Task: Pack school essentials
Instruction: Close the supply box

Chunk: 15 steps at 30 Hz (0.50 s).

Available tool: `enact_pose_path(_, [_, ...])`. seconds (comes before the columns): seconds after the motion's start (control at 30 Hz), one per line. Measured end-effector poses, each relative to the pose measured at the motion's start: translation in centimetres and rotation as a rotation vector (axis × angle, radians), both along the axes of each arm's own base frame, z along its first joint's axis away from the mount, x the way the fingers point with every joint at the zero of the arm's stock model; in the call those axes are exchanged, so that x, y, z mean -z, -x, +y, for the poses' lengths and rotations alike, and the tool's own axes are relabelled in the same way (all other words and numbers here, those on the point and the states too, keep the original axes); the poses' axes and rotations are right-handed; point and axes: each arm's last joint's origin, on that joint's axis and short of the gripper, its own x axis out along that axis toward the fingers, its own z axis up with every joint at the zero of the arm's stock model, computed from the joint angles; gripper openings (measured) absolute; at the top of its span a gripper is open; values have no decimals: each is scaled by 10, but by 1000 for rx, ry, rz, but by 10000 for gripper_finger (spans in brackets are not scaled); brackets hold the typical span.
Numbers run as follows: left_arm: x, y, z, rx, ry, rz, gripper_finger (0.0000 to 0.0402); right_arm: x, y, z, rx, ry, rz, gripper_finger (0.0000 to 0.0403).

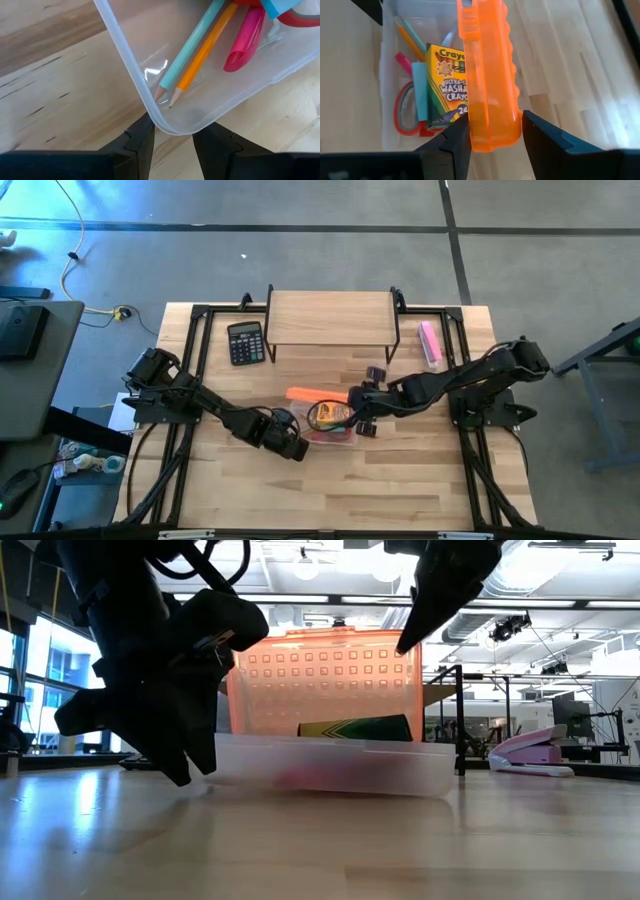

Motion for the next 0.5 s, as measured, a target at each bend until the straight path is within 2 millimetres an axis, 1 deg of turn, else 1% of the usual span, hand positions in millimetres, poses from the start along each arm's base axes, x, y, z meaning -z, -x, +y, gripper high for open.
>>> enact_pose_path(0.27, [0, 0, 0, -18, 15, 1, 117, 0, 1, 1, 43, -92, -3, 148])
enact_pose_path(0.5, [0, 0, 0, -16, 18, 2, 117, 0, 2, 6, 42, -81, -5, 148])
